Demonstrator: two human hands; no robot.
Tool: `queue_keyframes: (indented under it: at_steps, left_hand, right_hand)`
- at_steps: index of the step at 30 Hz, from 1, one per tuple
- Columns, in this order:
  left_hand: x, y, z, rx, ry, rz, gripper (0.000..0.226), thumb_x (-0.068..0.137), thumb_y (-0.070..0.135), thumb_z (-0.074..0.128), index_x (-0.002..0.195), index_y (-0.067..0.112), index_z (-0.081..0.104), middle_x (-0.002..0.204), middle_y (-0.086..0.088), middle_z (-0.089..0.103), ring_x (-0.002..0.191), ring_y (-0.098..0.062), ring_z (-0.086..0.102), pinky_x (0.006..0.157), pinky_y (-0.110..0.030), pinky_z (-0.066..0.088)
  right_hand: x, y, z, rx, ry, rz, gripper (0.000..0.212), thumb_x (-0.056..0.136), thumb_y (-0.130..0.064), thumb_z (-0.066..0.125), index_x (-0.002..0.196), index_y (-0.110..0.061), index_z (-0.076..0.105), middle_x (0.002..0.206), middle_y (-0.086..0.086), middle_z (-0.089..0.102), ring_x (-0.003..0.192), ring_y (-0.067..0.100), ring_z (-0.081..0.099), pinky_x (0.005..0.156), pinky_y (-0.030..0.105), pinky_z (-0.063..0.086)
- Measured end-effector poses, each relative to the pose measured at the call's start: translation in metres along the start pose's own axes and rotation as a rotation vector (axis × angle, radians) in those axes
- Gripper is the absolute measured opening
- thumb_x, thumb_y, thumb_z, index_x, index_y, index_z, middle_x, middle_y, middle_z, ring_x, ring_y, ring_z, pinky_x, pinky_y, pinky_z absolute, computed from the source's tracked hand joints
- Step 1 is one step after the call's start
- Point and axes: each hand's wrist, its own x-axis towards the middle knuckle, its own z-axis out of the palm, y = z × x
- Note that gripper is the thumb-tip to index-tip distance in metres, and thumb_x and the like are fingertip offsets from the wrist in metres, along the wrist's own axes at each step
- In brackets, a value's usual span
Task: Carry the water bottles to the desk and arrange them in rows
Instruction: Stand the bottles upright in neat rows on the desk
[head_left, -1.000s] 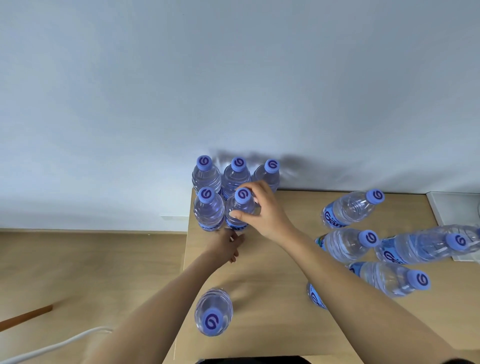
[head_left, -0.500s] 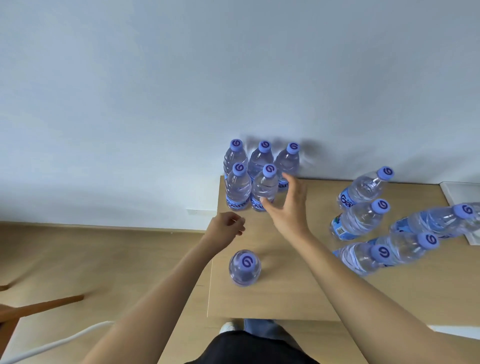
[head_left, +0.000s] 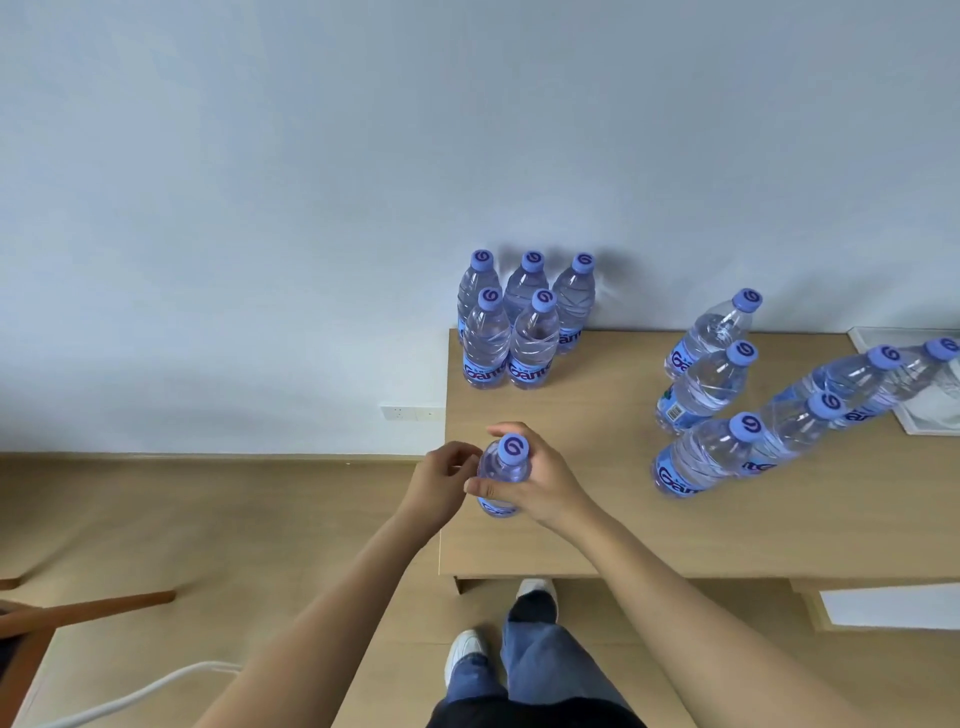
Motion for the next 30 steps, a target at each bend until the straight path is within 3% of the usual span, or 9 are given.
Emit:
queue_keyframes:
  at_steps: [4,11,15,17,20,22,25,30]
  left_hand:
    - [-0.015,0.002,0.003,-0.016,-0.012,-0.003,0.023,0.094,0.008,0.049,0.109,0.014,0.065,0.104,-0.001,0.070,0.095,-0.013,0.064,0.084,-0.033,0.052]
    - [-0.029,0.018,0.003,-0.089,-0.070,0.068,0.027,0.090,0.011,0.065,0.115,0.020,0.063,0.112,0.007,0.068,0.108,-0.008,0.062,0.084,-0.011,0.049]
    - [-0.035,0.043,0.012,-0.171,-0.215,0.081,0.052,0.079,0.011,0.078,0.124,0.026,0.057,0.119,0.009,0.066,0.115,-0.007,0.059,0.094,-0.031,0.053]
    - [-0.035,0.060,0.019,-0.177,-0.246,0.102,0.058,0.076,0.010,0.082,0.125,0.024,0.056,0.119,0.005,0.067,0.116,-0.010,0.060,0.095,-0.037,0.054]
    - [-0.033,0.086,0.030,-0.170,-0.290,0.168,0.058,0.072,0.015,0.085,0.123,0.022,0.057,0.114,0.002,0.070,0.111,-0.014,0.064,0.092,-0.040,0.055]
    - [-0.032,0.105,0.035,-0.198,-0.325,0.225,0.053,0.071,0.019,0.085,0.118,0.021,0.060,0.108,0.003,0.072,0.103,-0.015,0.067,0.082,-0.034,0.057]
    - [-0.034,0.132,0.044,-0.252,-0.333,0.284,0.044,0.070,0.020,0.085,0.106,0.014,0.062,0.089,0.006,0.072,0.080,-0.011,0.067,0.065,-0.020,0.051]
    - [-0.041,0.161,0.059,-0.320,-0.245,0.304,0.036,0.072,0.006,0.084,0.096,0.005,0.057,0.068,0.006,0.065,0.055,-0.012,0.057,0.048,-0.021,0.044]
  right_hand:
    - [0.002,-0.002,0.006,0.010,0.132,-0.032,0.029,0.073,-0.023,0.087,0.090,-0.026,0.063,0.083,-0.017,0.065,0.076,-0.005,0.059,0.070,0.008,0.046]
    - [0.005,-0.032,-0.023,0.100,0.143,0.025,0.016,0.081,-0.015,0.080,0.087,-0.004,0.069,0.083,0.003,0.071,0.076,0.009,0.064,0.077,0.024,0.052]
    - [0.007,-0.067,-0.056,0.156,0.213,-0.004,0.015,0.081,-0.018,0.077,0.076,-0.007,0.070,0.066,-0.002,0.067,0.061,0.005,0.059,0.064,0.018,0.047]
    - [0.008,-0.087,-0.074,0.189,0.214,-0.005,0.018,0.082,-0.021,0.076,0.072,-0.007,0.069,0.066,0.001,0.067,0.061,0.009,0.057,0.064,0.022,0.046]
    - [0.006,-0.117,-0.095,0.297,0.222,0.012,0.019,0.081,-0.022,0.075,0.070,-0.008,0.071,0.073,0.012,0.069,0.066,0.021,0.056,0.063,0.031,0.043]
    - [0.005,-0.133,-0.108,0.342,0.226,-0.003,0.020,0.081,-0.022,0.075,0.062,-0.014,0.071,0.070,0.012,0.070,0.061,0.022,0.058,0.059,0.028,0.045]
    - [0.001,-0.154,-0.127,0.440,0.166,-0.005,0.021,0.082,-0.020,0.073,0.065,-0.009,0.068,0.063,0.009,0.069,0.052,0.017,0.060,0.049,0.022,0.048]
    - [-0.007,-0.174,-0.154,0.443,0.068,-0.042,0.019,0.083,-0.020,0.072,0.066,-0.011,0.070,0.067,0.010,0.068,0.054,0.019,0.061,0.050,0.021,0.048]
